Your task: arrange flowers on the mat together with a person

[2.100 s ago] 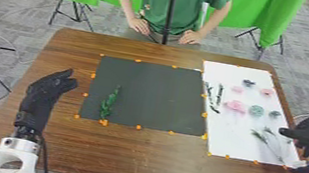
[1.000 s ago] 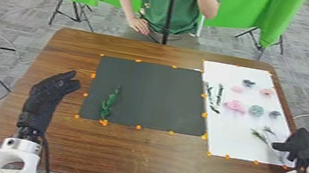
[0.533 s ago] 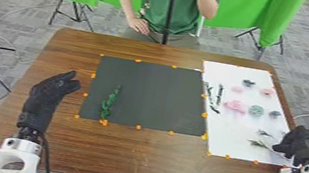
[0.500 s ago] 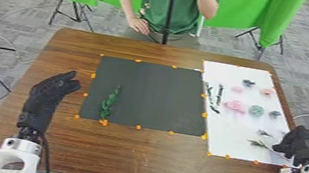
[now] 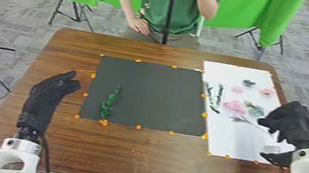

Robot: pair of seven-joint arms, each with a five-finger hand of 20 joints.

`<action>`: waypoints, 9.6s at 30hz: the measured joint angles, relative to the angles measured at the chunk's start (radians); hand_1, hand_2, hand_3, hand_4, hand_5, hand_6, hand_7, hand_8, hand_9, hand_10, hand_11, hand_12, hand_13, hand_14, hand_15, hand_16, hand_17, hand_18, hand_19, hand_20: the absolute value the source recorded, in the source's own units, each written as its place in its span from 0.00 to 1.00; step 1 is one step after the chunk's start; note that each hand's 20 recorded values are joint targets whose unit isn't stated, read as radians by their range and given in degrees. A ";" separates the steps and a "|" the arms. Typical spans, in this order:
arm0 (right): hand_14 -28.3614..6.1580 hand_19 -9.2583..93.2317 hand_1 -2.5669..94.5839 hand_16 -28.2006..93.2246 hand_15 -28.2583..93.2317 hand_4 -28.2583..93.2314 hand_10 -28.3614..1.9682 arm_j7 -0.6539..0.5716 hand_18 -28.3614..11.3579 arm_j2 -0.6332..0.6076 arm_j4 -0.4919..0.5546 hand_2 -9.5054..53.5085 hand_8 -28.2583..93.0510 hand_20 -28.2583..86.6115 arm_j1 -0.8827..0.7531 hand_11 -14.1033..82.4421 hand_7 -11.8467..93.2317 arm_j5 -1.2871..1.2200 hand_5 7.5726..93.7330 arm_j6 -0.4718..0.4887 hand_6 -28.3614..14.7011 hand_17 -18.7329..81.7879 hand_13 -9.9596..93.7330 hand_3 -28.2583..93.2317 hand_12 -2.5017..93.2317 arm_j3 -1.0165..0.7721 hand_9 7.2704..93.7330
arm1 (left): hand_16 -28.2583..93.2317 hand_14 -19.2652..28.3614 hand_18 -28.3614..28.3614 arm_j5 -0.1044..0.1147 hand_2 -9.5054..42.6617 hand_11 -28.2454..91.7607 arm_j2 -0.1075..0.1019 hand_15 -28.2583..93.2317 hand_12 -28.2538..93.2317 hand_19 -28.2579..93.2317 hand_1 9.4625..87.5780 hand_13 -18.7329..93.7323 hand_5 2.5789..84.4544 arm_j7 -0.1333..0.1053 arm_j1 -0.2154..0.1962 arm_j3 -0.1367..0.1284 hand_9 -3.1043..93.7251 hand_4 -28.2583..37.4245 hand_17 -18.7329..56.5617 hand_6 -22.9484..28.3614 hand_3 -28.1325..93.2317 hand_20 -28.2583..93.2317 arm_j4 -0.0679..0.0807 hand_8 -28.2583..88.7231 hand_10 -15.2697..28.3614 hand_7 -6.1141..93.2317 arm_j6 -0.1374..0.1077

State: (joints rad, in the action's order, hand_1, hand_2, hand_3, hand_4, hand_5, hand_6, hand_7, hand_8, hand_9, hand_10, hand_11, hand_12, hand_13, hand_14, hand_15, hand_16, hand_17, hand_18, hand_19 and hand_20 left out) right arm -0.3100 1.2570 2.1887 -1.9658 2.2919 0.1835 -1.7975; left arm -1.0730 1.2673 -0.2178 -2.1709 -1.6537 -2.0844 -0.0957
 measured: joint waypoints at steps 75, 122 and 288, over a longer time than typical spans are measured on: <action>0.75 1.00 0.47 0.37 0.71 0.15 0.59 -0.021 0.52 0.479 -0.229 0.04 0.30 0.51 0.146 0.51 0.25 0.140 0.92 -0.011 0.63 0.93 1.00 0.77 0.22 0.537 1.00 | 0.27 0.76 0.72 -0.015 0.09 0.40 -0.037 0.36 0.36 0.30 0.27 0.46 0.51 0.053 -0.026 -0.011 0.48 0.20 0.30 0.53 0.74 0.37 -0.029 0.19 0.66 0.21 0.026; 0.73 1.00 0.43 0.38 0.74 0.14 0.56 -0.120 0.51 0.411 -0.168 0.26 0.25 0.55 0.130 0.56 0.23 0.183 0.87 0.297 0.62 0.94 1.00 0.79 0.21 0.531 1.00 | 0.27 0.76 0.72 -0.016 0.10 0.40 -0.029 0.36 0.36 0.30 0.26 0.46 0.51 0.072 -0.022 -0.014 0.48 0.20 0.29 0.53 0.74 0.37 -0.028 0.19 0.66 0.21 0.043; 0.68 0.84 0.39 0.40 0.51 0.00 0.40 -0.049 0.62 -0.103 -0.259 0.00 0.17 0.39 0.343 0.26 0.17 0.336 0.50 0.363 0.55 0.90 1.00 0.73 0.16 0.281 0.81 | 0.27 0.76 0.71 -0.030 0.10 0.40 -0.003 0.36 0.36 0.30 0.27 0.46 0.51 0.045 -0.011 -0.012 0.49 0.20 0.30 0.53 0.74 0.37 -0.027 0.19 0.65 0.21 0.087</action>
State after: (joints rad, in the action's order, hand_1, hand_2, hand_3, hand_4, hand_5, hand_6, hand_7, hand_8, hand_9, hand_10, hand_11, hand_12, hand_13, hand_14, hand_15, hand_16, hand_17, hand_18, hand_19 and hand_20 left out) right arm -0.3589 1.1538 1.9297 -1.6226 2.6283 0.5461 -1.5164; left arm -1.1027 1.2644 -0.1729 -2.1818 -1.6654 -2.1116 -0.0083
